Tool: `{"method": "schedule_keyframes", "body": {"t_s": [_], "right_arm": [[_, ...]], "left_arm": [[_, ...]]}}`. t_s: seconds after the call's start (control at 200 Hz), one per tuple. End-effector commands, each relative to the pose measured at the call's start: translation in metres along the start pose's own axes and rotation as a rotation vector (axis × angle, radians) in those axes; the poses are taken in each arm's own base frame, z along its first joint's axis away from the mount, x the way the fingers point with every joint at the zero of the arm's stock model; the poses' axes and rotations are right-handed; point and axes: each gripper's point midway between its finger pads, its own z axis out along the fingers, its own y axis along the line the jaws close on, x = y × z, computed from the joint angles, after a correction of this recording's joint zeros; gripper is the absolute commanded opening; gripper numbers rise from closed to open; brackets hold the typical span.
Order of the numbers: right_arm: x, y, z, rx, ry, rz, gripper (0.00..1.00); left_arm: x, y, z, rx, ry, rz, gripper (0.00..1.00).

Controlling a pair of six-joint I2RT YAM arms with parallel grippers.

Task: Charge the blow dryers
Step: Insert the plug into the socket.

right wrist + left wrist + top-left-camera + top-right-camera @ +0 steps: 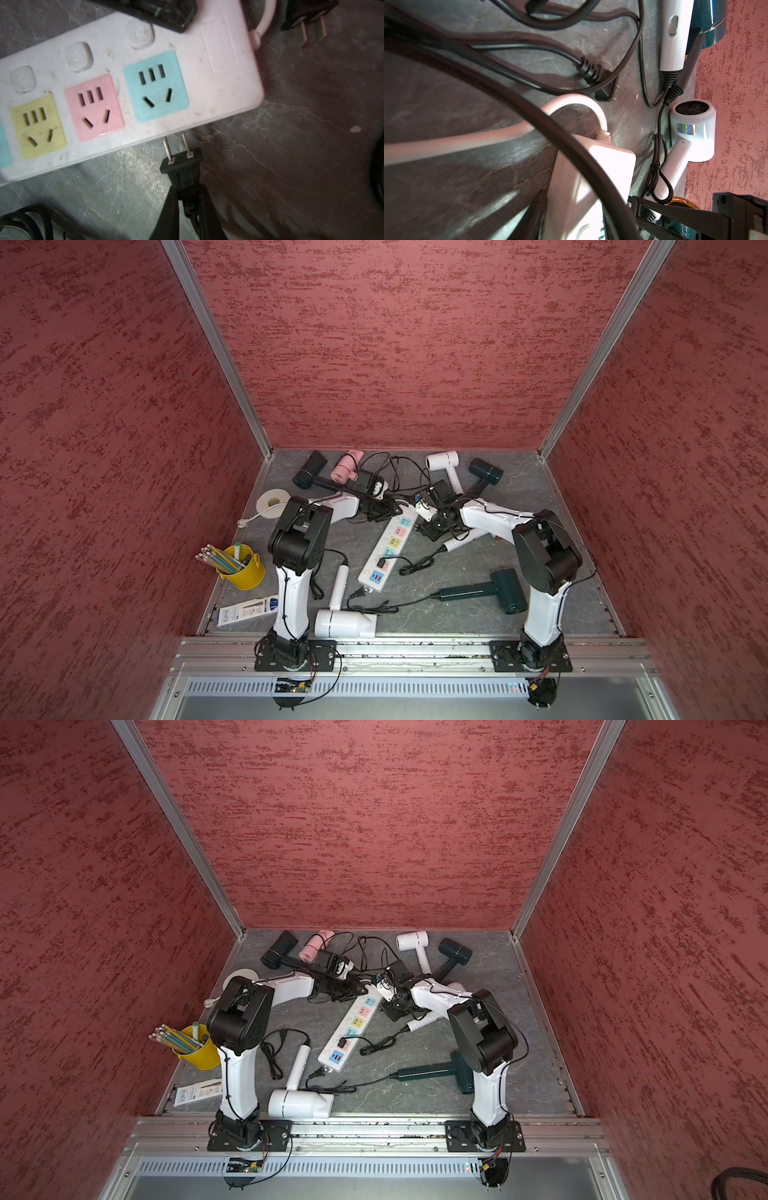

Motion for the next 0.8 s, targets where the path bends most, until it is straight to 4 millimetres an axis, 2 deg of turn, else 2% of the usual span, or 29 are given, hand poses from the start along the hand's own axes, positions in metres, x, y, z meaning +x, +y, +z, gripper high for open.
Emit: {"method": "schedule_keyframes", "body": {"t_s": [0.0, 0.331, 0.796], "right_arm": [[-0.02, 0.006, -0.004, -0.034, -0.056, -0.021, 0.0], [-0.012, 0.002, 0.008, -0.023, -0.017, -0.014, 0.0], [-0.027, 0.007, 0.001, -0.045, -0.071, -0.03, 0.0]], "left_arm": [[0.005, -0.022, 0.007, 0.066, 0.031, 0.051, 0.43], [0.004, -0.023, 0.007, 0.067, 0.031, 0.051, 0.44], [0.004, -0.023, 0.008, 0.069, 0.033, 0.052, 0.44]]}}
